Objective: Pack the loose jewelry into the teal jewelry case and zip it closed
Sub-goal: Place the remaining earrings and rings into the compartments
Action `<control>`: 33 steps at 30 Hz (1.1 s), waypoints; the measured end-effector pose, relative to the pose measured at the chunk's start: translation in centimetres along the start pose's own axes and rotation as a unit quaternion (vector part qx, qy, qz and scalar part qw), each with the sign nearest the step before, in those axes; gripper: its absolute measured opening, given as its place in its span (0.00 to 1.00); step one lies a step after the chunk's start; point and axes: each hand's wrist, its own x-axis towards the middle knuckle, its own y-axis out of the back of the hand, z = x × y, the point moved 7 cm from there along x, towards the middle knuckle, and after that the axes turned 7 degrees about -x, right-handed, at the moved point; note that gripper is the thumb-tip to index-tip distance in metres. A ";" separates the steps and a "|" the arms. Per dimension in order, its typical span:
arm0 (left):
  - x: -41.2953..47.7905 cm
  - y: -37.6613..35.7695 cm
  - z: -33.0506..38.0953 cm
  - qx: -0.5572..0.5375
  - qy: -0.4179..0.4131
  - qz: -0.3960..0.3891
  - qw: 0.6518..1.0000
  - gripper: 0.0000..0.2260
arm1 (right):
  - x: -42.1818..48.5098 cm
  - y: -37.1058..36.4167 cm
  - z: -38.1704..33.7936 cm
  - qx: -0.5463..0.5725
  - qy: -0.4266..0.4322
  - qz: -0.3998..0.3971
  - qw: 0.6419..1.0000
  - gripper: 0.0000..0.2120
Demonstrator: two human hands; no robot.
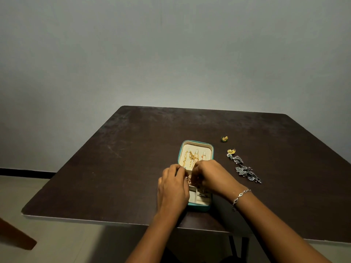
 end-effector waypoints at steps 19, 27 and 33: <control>0.1 0.8 -0.9 -0.172 0.012 0.048 0.984 0.08 | -4.5 2.2 4.2 0.077 0.031 0.178 0.980 0.12; 0.3 2.3 -0.1 -0.198 -0.007 0.100 0.975 0.08 | -8.5 1.0 7.1 0.078 0.079 0.226 0.968 0.12; 0.1 3.1 4.3 -0.191 -0.117 0.167 0.960 0.11 | -10.4 0.2 10.4 0.138 0.056 0.274 0.950 0.06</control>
